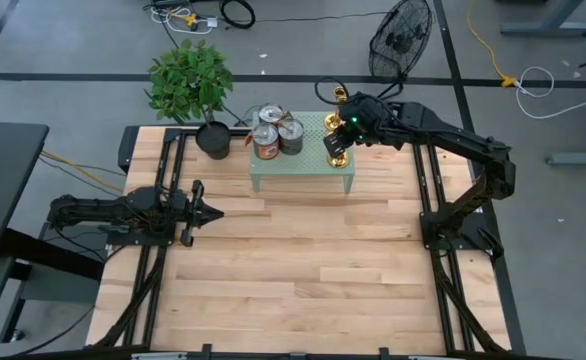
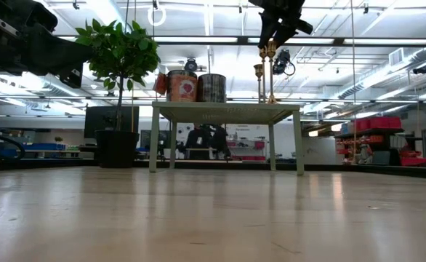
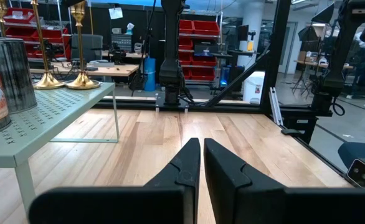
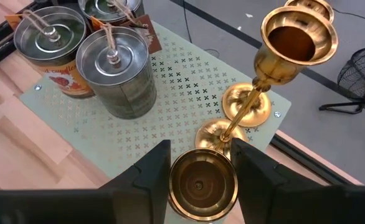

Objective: Pick & Place candle stick holders
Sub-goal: Put the gold candle holder on the shelf

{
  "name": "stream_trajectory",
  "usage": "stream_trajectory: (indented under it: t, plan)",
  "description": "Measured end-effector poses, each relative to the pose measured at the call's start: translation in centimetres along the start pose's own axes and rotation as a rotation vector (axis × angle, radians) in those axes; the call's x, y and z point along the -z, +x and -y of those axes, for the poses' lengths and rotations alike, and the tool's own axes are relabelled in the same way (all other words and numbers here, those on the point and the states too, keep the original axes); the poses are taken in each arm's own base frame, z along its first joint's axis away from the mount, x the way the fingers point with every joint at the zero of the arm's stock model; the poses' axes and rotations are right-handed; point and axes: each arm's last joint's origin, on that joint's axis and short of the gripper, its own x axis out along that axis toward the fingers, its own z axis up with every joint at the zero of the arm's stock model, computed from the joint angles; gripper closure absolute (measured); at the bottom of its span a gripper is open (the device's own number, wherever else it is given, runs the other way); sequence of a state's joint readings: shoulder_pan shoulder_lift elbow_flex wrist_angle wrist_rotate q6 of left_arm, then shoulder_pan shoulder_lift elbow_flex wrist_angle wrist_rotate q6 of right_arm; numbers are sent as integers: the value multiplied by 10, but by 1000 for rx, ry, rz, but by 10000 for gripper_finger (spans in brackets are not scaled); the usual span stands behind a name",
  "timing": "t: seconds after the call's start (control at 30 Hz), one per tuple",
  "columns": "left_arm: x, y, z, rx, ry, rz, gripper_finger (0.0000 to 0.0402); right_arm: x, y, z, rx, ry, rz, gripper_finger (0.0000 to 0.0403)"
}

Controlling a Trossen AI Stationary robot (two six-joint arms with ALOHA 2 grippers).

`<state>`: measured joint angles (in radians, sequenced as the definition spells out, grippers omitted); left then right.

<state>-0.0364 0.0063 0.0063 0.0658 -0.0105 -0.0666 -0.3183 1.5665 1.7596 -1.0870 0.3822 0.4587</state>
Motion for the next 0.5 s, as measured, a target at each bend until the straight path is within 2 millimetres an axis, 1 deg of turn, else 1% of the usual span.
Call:
stream_trajectory:
  t: [0.33, 0.5]
  plan:
    - [0, 0, 0, 0, 0, 1, 371, -1, 0, 0, -14, 14, 8, 259]
    - [0, 0, 0, 0, 0, 1, 371, -3, 0, -3, -60, 26, 17, 259]
